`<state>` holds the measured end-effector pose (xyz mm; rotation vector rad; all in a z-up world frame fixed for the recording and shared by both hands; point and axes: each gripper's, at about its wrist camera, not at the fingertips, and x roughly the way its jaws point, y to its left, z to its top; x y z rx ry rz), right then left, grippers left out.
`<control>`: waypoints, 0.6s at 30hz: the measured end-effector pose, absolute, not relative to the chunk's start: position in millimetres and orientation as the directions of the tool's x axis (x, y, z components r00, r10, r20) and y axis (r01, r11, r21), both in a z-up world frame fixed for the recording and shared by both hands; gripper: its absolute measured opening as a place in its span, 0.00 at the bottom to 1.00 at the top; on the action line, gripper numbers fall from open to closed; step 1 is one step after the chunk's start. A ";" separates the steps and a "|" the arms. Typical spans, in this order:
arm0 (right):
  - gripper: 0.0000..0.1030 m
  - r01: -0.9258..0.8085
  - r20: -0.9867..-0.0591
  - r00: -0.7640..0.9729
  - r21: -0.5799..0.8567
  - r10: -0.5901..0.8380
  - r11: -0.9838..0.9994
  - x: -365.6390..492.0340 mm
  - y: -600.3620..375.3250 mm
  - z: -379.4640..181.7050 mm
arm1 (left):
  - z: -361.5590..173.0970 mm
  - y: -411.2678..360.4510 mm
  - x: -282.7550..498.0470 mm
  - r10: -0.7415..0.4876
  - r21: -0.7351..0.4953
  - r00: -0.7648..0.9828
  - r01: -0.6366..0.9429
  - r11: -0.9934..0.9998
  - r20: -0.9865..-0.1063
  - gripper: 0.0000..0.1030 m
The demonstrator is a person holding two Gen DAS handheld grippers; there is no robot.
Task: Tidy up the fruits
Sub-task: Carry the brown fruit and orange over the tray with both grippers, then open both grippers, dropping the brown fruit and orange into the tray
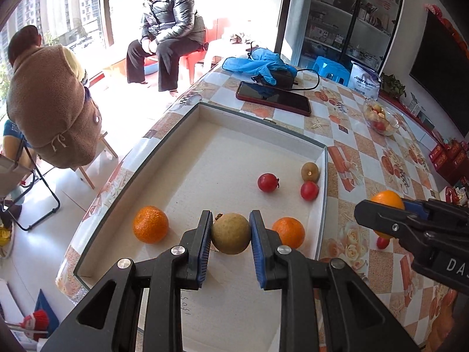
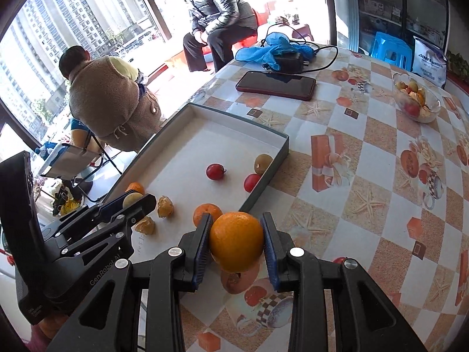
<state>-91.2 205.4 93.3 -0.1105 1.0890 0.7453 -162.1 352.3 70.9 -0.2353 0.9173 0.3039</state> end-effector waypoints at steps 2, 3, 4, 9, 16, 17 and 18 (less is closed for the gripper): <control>0.34 -0.602 -0.838 0.229 0.278 0.495 0.749 -86.3 219.0 90.4 | 64.9 356.7 -158.7 0.182 -0.042 0.553 -0.368 0.929 -0.813 0.27; 0.34 -0.604 -0.841 0.220 0.281 0.494 0.746 -84.0 225.5 88.0 | 61.9 359.4 -157.3 0.184 -0.040 0.546 -0.372 0.927 -0.817 0.27; 0.34 -0.607 -0.845 0.211 0.281 0.491 0.744 -82.3 231.5 84.9 | 58.8 362.4 -155.6 0.182 -0.041 0.538 -0.377 0.925 -0.823 0.27; 0.34 -0.622 -0.874 0.171 0.263 0.456 0.737 -76.7 257.6 65.2 | 44.5 371.1 -149.2 0.186 -0.034 0.500 -0.399 0.916 -0.846 0.27; 0.34 -0.639 -0.903 0.173 0.201 0.393 0.743 -65.8 274.9 48.1 | 35.1 375.0 -137.5 0.198 -0.009 0.471 -0.400 0.916 -0.860 0.27; 0.34 -0.637 -0.905 0.176 0.195 0.387 0.746 -63.5 276.1 46.4 | 33.3 375.8 -135.4 0.197 -0.008 0.466 -0.401 0.916 -0.863 0.27; 0.34 -0.635 -0.908 0.174 0.194 0.382 0.748 -61.1 276.9 44.5 | 31.5 376.4 -133.4 0.198 -0.005 0.460 -0.403 0.915 -0.866 0.27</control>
